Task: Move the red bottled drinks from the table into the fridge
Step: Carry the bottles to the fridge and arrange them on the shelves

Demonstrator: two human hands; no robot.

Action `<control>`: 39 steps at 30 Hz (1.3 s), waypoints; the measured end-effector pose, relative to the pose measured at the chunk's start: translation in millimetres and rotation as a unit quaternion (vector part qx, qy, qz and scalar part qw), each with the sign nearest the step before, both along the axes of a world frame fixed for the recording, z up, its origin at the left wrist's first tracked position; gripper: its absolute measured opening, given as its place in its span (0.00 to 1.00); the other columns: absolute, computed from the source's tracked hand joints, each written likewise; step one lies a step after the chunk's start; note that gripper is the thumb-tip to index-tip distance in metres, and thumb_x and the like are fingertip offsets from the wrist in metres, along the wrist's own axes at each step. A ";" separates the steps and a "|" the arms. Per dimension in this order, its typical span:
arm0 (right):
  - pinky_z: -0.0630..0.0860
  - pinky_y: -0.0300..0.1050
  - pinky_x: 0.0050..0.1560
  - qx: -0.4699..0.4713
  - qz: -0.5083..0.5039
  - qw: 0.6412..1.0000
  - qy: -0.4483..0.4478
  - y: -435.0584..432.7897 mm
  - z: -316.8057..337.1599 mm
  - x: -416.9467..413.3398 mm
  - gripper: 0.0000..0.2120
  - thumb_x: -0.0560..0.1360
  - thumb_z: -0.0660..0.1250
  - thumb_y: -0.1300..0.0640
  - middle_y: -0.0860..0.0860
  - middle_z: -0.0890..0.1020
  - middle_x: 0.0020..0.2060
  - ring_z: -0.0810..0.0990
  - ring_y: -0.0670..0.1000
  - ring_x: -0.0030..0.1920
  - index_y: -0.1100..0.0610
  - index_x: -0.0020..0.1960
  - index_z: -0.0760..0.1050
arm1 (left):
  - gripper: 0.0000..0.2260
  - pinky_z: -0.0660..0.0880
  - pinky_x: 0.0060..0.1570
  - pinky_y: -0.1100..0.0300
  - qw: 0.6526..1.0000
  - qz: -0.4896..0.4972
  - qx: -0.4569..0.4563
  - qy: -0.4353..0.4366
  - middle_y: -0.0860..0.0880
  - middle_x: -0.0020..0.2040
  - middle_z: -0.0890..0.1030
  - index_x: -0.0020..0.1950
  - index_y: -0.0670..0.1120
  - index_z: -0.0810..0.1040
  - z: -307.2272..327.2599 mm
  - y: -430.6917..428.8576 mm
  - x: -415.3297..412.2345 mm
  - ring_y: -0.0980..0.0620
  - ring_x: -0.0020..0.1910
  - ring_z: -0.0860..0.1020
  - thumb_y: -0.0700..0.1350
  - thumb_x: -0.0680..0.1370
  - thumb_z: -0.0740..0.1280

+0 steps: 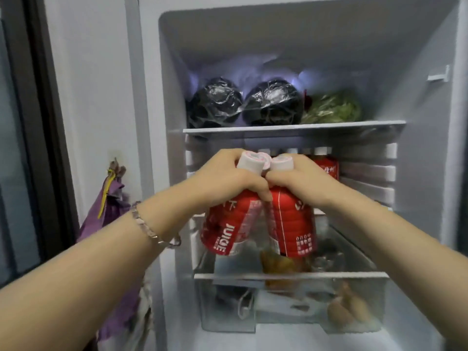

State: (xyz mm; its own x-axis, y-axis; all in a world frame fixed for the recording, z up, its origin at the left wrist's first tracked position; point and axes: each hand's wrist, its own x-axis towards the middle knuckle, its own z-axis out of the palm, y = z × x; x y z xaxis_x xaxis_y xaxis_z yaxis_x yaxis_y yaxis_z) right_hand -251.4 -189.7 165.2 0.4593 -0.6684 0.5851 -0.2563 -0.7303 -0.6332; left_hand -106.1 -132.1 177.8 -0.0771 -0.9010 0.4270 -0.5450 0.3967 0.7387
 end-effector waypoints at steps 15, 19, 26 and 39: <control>0.73 0.42 0.37 0.187 -0.018 0.982 -0.027 -114.2 20.8 44.8 0.04 0.70 0.65 0.61 0.55 0.78 0.31 0.76 0.52 0.32 0.58 0.36 0.76 | 0.05 0.78 0.34 0.61 0.984 0.057 0.104 0.135 0.43 0.37 0.84 0.39 0.43 0.83 18.7 -99.8 31.1 0.48 0.32 0.81 0.36 0.66 0.70; 0.69 0.42 0.35 0.063 -0.064 0.990 -0.106 -121.4 7.3 50.2 0.13 0.69 0.67 0.61 0.47 0.76 0.24 0.73 0.46 0.29 0.54 0.27 0.71 | 0.17 0.80 0.43 0.54 0.979 0.125 -0.023 0.157 0.45 0.43 0.84 0.48 0.44 0.80 -7.7 -111.5 33.7 0.47 0.41 0.83 0.38 0.61 0.76; 0.67 0.43 0.41 -0.054 -0.250 0.954 -0.157 -128.7 -7.2 47.6 0.09 0.72 0.67 0.51 0.51 0.77 0.42 0.77 0.55 0.46 0.55 0.48 0.72 | 0.06 0.71 0.31 0.62 0.931 0.283 -0.150 0.172 0.49 0.35 0.82 0.40 0.43 0.80 -21.1 -122.9 28.0 0.54 0.33 0.77 0.41 0.66 0.74; 0.58 0.51 0.70 -0.239 -0.270 0.932 0.042 -141.7 -39.5 44.8 0.41 0.72 0.45 0.31 0.57 0.68 0.68 0.62 0.57 0.70 0.57 0.76 0.55 | 0.36 0.65 0.63 0.49 0.861 0.402 -0.270 -0.156 0.39 0.66 0.67 0.73 0.44 0.62 -59.0 -176.1 26.6 0.41 0.63 0.66 0.64 0.72 0.46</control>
State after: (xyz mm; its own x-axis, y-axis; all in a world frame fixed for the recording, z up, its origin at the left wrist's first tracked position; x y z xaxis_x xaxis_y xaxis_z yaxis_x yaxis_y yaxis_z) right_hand -206.6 -331.4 125.7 0.1893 -0.4878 0.8522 -0.7028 -0.6734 -0.2294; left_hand -79.5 -308.2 118.8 0.2929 -0.3925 0.8719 -0.9420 0.0380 0.3336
